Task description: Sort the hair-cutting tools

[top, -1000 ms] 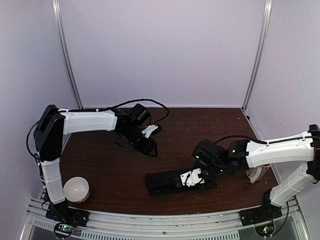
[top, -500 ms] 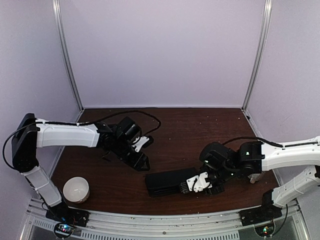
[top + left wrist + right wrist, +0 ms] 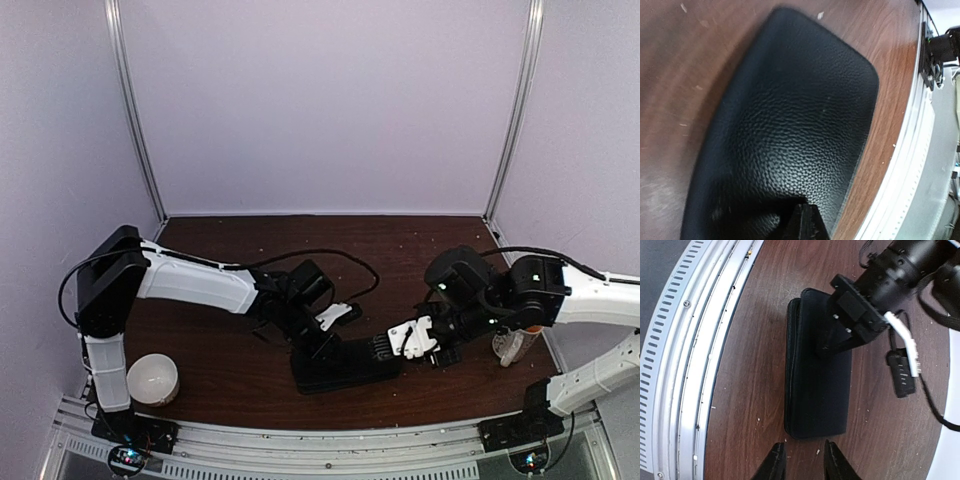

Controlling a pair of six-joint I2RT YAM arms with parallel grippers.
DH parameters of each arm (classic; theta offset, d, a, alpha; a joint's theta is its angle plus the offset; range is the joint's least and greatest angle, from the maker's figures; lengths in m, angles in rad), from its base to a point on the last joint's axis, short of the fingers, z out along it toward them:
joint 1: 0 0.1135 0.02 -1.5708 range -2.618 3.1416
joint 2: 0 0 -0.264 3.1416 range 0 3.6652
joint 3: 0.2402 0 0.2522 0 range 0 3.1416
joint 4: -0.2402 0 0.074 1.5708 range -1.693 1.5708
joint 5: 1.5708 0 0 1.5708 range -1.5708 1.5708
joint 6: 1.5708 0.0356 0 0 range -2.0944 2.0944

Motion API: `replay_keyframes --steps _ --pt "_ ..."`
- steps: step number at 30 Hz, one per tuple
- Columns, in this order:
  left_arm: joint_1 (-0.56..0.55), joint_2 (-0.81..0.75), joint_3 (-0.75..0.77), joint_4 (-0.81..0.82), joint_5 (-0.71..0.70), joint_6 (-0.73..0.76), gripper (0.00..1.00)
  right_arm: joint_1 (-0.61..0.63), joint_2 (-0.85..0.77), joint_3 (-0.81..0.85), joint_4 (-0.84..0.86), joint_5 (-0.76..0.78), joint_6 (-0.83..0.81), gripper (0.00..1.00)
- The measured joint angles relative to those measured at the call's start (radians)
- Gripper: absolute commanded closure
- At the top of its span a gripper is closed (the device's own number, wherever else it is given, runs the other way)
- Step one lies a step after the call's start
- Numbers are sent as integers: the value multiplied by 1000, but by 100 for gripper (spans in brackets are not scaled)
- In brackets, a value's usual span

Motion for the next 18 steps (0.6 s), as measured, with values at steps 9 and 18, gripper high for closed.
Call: replay_keyframes --steps 9,18 --pt "10 85 48 44 79 -40 100 -111 -43 8 -14 -50 32 58" --pt "11 78 41 54 76 -60 98 -113 66 3 36 -134 57 58"
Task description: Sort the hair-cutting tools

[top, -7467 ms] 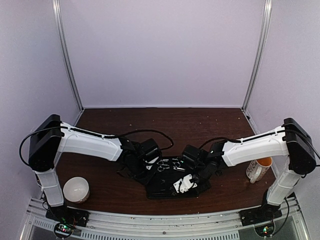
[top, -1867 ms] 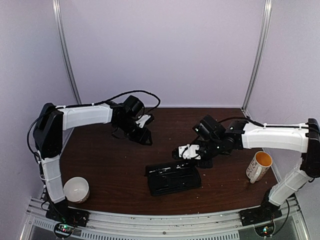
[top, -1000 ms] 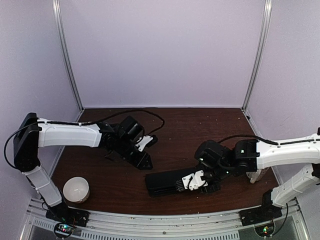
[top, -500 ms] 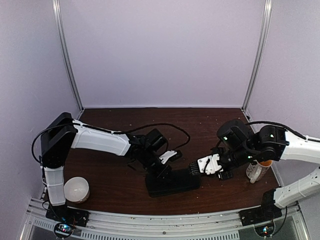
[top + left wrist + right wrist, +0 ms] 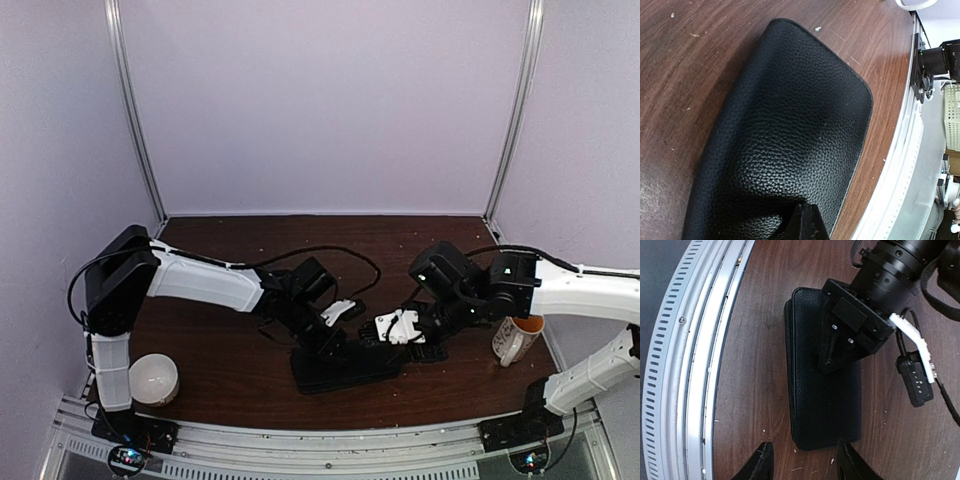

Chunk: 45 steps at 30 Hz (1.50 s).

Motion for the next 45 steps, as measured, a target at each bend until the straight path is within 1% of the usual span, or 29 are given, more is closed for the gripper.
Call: replay_keyframes --steps 6,7,9,10,12,15,17,19,22,25,31,35,39,45 --pt "8 -18 0 -8 6 -24 79 45 93 8 -3 -9 -1 59" --pt "11 -37 -3 -23 -2 -25 74 53 103 8 -2 0 0 59" --pt "26 -86 -8 -54 -21 -15 61 66 121 8 2 10 0 58" --pt "40 -137 -20 -65 -42 -3 56 72 130 8 5 10 -1 57" --pt "61 -245 -51 -77 -88 27 51 90 151 8 12 18 -5 57" --pt "89 -402 -124 -71 -169 63 51 116 183 14 33 48 -10 55" --pt "109 -476 -209 -45 -206 73 51 134 216 24 65 71 -12 55" --pt "120 -493 -283 -37 -233 80 50 147 251 29 100 90 -11 53" --pt "130 -478 -410 -27 -288 104 49 162 294 30 150 126 -7 50" --pt "130 -472 -471 -23 -333 141 49 174 327 30 209 182 -5 48" --pt "130 -448 -482 74 -378 212 49 185 399 39 272 234 -19 46" --pt "131 -417 -484 109 -380 278 52 196 443 39 297 246 -32 46" --pt "131 -367 -475 108 -380 349 56 212 468 39 326 269 -39 46" --pt "132 -316 -443 89 -374 423 65 222 486 39 353 300 -58 47"
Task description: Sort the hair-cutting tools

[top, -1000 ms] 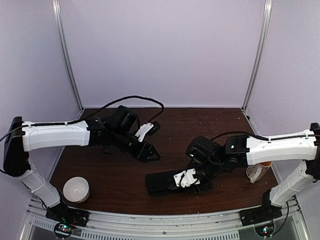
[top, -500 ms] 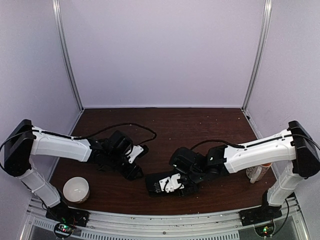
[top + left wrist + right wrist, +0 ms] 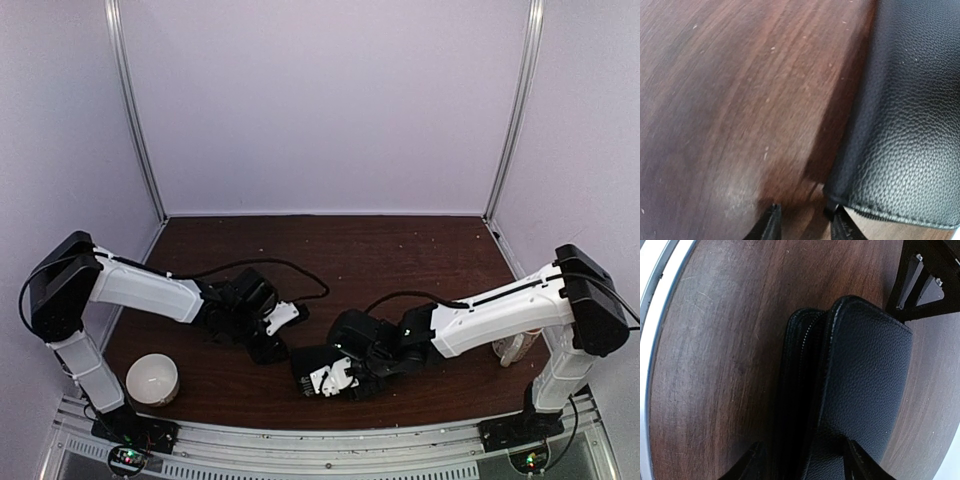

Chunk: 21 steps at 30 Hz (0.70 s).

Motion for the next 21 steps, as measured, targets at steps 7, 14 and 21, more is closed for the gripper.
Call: replay_keyframes --steps 7,14,21 --pt "2 47 35 18 43 40 74 0 7 0 14 15 -3 48" --pt "8 61 37 45 77 51 88 1 15 0 26 24 -2 47" --pt "11 66 37 50 108 51 97 16 43 36 20 58 15 46"
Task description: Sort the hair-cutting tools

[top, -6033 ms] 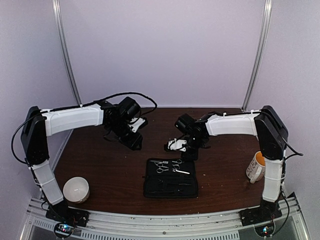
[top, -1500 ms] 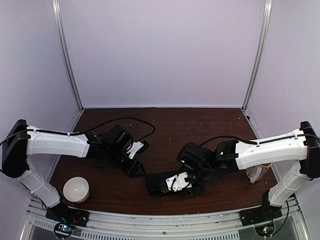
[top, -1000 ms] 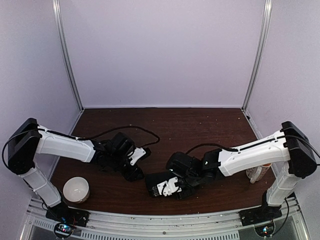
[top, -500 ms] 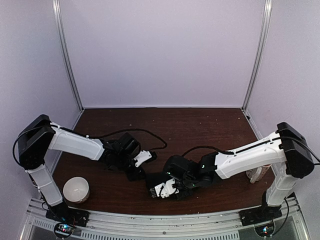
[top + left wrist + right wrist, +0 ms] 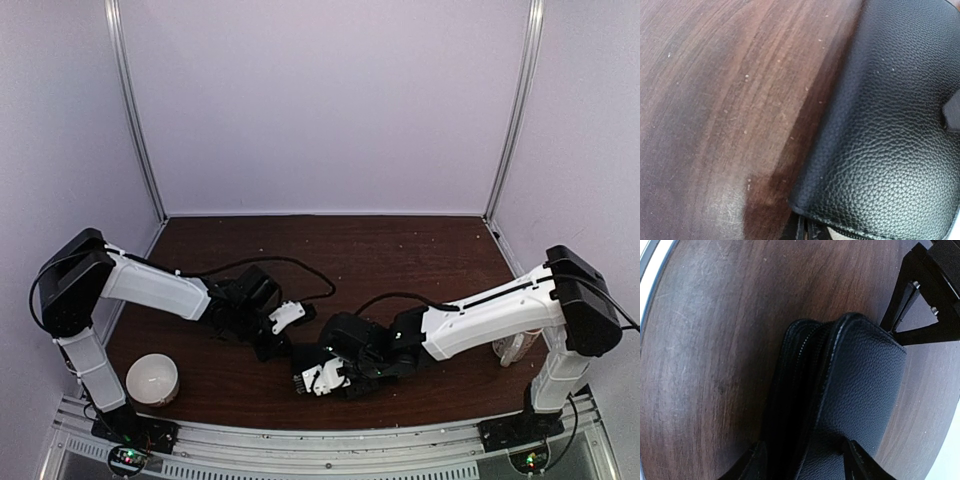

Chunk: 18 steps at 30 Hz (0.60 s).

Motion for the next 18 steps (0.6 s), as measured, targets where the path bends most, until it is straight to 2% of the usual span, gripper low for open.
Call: replay_keyframes --steps 4,6,8,14,18 --pt "1 0 -1 0 12 0 100 11 21 11 22 35 18 46" --pt "1 0 -2 0 14 0 100 17 33 11 37 66 26 50" --pt "1 0 -2 1 16 0 100 22 49 12 57 103 37 61" --pt "9 -2 -4 -1 18 -7 100 35 77 31 59 194 67 78" --pt "10 -24 -29 0 10 -19 100 34 102 43 69 241 66 93"
